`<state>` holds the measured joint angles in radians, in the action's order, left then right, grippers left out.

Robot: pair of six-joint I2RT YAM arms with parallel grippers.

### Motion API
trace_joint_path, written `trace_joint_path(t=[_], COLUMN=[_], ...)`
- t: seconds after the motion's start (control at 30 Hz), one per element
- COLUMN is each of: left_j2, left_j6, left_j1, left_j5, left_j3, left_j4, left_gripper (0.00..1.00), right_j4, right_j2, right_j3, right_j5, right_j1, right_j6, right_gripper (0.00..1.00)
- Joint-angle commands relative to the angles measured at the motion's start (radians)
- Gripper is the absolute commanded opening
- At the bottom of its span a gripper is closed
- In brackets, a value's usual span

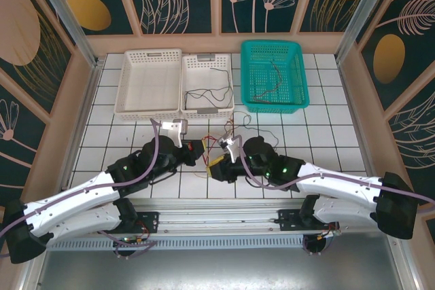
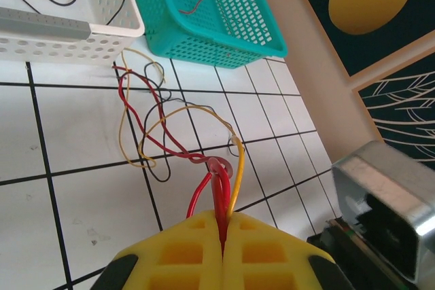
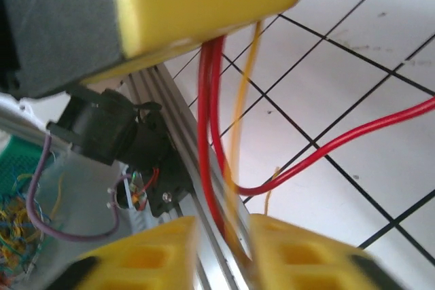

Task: Untangle the cables

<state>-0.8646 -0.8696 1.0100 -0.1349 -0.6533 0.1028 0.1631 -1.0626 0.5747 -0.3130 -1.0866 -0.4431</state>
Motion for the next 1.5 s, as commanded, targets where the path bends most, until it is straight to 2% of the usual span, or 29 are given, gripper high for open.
trace_joint_path(t=[0.0,0.03,0.07,0.13,0.33,0.43,0.6,0.8,1.17,1.33,1.47], left_j2=[0.019,0.023,0.030,0.044,0.068,0.090,0.140,0.159,0.078,0.047,0.032], left_j6=[-0.017,-0.018,-0.019,-0.025,-0.028,-0.032,-0.050,-0.076,-0.087,-0.076,-0.072], left_j1=[-0.001,-0.001,-0.002,-0.001,-0.002,-0.002,-0.002,-0.002,-0.001,-0.001,-0.002], left_j5=[0.017,0.018,0.020,0.026,0.057,0.069,0.121,0.232,0.204,0.217,0.233], left_j3=[0.016,0.021,0.030,0.045,0.069,0.085,0.147,0.218,0.198,0.178,0.172], left_j4=[-0.051,-0.054,-0.059,-0.074,-0.098,-0.095,-0.145,-0.295,-0.352,-0.345,-0.355], left_gripper=[0.00,0.00,0.04,0.16,0.41,0.49,0.50,0.52,0.52,0.42,0.22], right_j4=[0.032,0.033,0.034,0.039,0.044,0.051,0.065,0.099,0.122,0.115,0.107], right_j2=[0.030,0.042,0.055,0.073,0.104,0.125,0.162,0.187,0.147,0.149,0.133], right_j3=[-0.006,-0.011,-0.017,-0.027,-0.044,-0.053,-0.068,-0.087,-0.081,-0.075,-0.065], right_j5=[0.051,0.058,0.065,0.070,0.094,0.098,0.092,0.038,-0.080,-0.082,-0.086], right_j1=[-0.003,-0.003,-0.002,-0.001,0.004,0.006,0.013,0.031,0.033,0.032,0.033], right_j6=[-0.002,-0.002,-0.004,-0.005,-0.018,-0.017,-0.017,-0.016,-0.005,0.001,0.004], right_gripper=[0.09,0.05,0.00,0.00,0.00,0.00,0.00,0.00,0.00,0.00,0.00])
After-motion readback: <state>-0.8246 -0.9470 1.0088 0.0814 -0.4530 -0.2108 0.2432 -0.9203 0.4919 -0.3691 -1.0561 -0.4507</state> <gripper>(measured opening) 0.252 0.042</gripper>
